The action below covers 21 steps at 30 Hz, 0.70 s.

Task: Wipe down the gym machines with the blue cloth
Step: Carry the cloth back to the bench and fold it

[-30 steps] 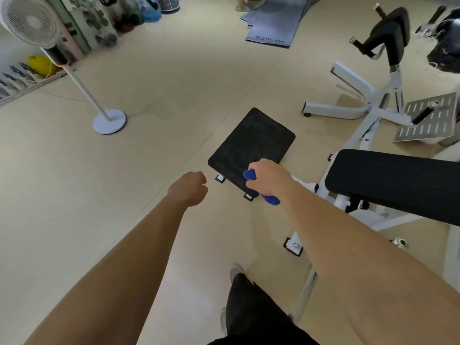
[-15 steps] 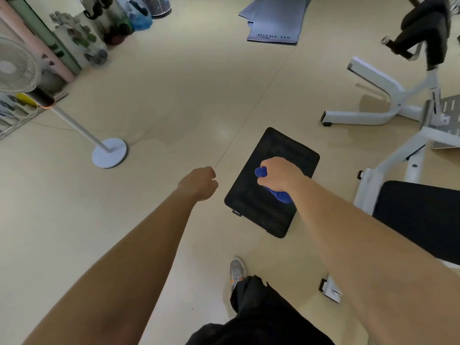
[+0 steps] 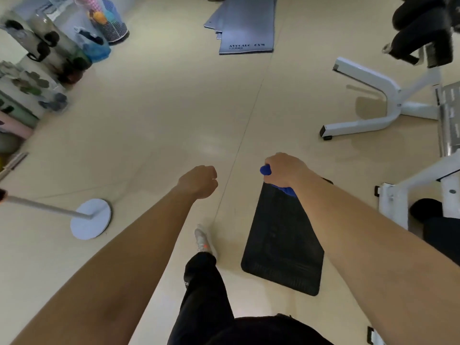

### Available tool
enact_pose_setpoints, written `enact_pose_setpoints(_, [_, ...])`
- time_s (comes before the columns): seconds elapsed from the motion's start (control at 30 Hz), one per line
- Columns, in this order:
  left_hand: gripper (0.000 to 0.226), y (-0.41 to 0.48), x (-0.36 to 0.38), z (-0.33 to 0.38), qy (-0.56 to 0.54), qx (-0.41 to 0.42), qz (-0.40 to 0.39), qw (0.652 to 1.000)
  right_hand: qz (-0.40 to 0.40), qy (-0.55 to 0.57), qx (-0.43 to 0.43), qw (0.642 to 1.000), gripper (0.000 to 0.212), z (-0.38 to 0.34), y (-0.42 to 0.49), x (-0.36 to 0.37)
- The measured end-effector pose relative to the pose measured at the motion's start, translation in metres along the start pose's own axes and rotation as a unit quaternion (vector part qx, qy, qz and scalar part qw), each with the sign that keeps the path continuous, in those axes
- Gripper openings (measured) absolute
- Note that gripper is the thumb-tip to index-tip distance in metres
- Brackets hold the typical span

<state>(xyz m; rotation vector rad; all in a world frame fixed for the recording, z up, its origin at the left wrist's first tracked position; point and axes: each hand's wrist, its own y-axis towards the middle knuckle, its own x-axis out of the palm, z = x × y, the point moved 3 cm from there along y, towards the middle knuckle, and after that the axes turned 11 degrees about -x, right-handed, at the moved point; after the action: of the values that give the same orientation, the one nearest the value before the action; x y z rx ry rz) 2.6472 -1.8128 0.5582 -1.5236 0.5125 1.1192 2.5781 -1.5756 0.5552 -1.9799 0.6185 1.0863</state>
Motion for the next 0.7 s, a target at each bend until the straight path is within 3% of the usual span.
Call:
enact_pose_setpoints(0.4, [0.027, 0.353, -0.233, 0.032, 0.044, 0.082, -0.024, 0.995, 0.043, 0.103, 0.111, 0.988, 0.025, 0.038, 0.29, -0.191])
enact_pose_setpoints(0.7, [0.027, 0.564, -0.354, 0.147, 0.062, 0.166, -0.01, 0.984, 0.071, 0.11, 0.179, 0.975, 0.017, 0.166, 0.454, -0.318])
